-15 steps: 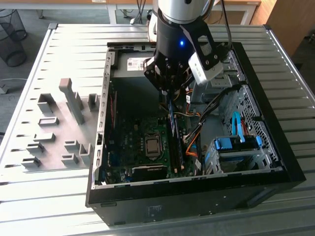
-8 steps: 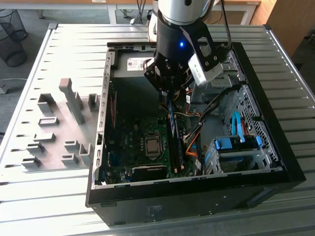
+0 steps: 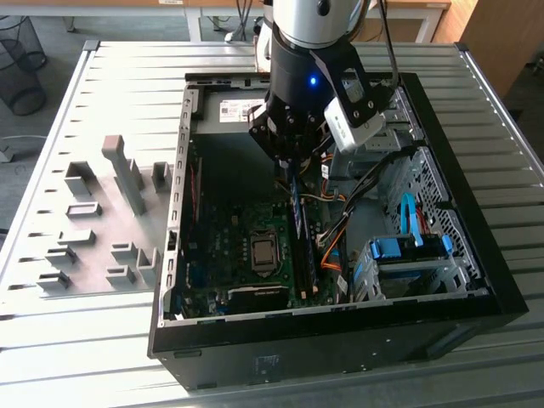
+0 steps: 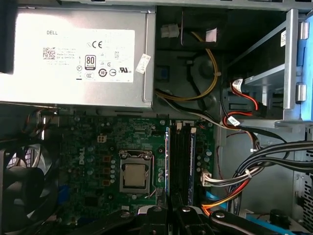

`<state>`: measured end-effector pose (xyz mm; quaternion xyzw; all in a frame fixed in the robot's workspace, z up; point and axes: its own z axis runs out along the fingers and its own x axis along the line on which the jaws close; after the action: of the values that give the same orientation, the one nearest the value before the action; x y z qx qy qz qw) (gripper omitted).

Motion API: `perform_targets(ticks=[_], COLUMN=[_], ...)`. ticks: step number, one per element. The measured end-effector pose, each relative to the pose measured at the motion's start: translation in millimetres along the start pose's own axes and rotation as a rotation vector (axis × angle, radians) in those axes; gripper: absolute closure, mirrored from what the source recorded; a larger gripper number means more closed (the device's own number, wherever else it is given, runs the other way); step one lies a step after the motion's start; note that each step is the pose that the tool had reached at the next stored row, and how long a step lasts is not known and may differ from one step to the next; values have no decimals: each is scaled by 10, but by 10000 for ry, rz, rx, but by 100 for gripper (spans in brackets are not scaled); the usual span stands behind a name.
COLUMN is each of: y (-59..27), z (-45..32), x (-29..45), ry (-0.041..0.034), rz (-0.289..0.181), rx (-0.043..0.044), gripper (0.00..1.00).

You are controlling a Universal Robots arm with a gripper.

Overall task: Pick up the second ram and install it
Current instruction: 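Insert the second ram into the second slot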

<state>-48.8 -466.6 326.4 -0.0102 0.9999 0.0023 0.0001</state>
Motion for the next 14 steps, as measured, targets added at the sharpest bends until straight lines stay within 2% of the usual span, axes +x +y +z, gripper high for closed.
perform_targets(ticks=[14], y=[-2], z=[42], x=[-1], ry=[-3], rz=[0], rx=[-3], gripper=[86])
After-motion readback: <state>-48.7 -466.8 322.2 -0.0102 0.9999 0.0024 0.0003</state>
